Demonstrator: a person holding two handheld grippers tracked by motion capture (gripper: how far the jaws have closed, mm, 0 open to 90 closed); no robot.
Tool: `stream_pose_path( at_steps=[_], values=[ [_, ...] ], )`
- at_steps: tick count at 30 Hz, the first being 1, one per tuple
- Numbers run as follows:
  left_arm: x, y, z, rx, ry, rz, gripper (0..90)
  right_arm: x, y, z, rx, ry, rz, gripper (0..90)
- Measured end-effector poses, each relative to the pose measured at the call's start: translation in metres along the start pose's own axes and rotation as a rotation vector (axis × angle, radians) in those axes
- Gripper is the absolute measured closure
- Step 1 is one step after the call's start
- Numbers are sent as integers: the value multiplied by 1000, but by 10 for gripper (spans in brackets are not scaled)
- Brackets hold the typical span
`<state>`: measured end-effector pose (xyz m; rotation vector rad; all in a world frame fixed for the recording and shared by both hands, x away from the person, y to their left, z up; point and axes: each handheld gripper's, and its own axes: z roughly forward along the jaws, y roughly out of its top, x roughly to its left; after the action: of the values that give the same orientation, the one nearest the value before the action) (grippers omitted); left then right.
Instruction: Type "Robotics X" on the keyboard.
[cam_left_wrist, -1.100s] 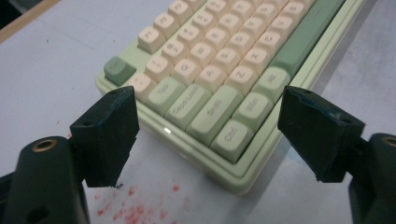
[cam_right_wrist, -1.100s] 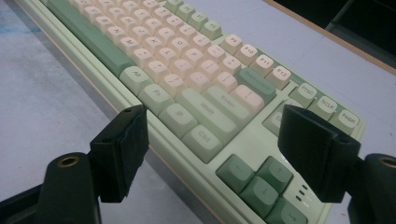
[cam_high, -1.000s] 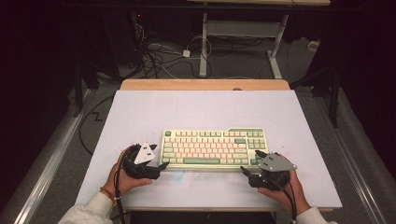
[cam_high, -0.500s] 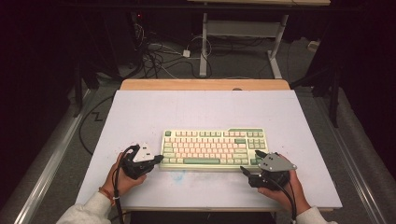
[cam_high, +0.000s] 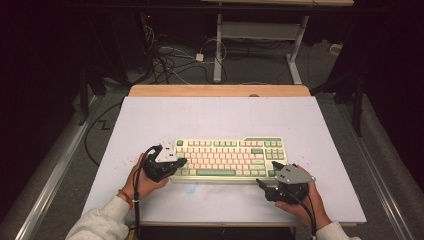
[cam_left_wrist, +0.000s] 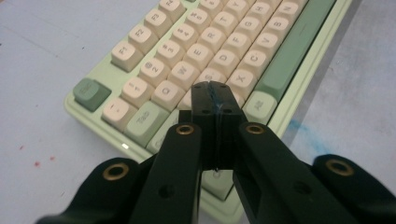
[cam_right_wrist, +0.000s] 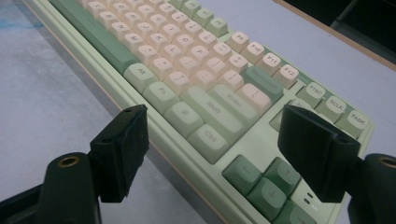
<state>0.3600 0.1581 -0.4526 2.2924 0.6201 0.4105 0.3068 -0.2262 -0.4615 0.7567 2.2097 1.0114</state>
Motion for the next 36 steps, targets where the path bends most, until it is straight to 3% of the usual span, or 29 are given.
stream_pose_path(
  at_steps=[18, 28, 36],
  values=[
    [4, 26, 34, 57, -37, 21, 877, 1, -1, 2, 10, 6, -6, 255],
    [7, 25, 34, 53, -40, -2, 876, 1, -1, 2, 13, 9, -12, 256],
    [4, 24, 36, 75, -28, 24, 877, 2, 0, 1, 8, 9, -17, 259]
  ],
)
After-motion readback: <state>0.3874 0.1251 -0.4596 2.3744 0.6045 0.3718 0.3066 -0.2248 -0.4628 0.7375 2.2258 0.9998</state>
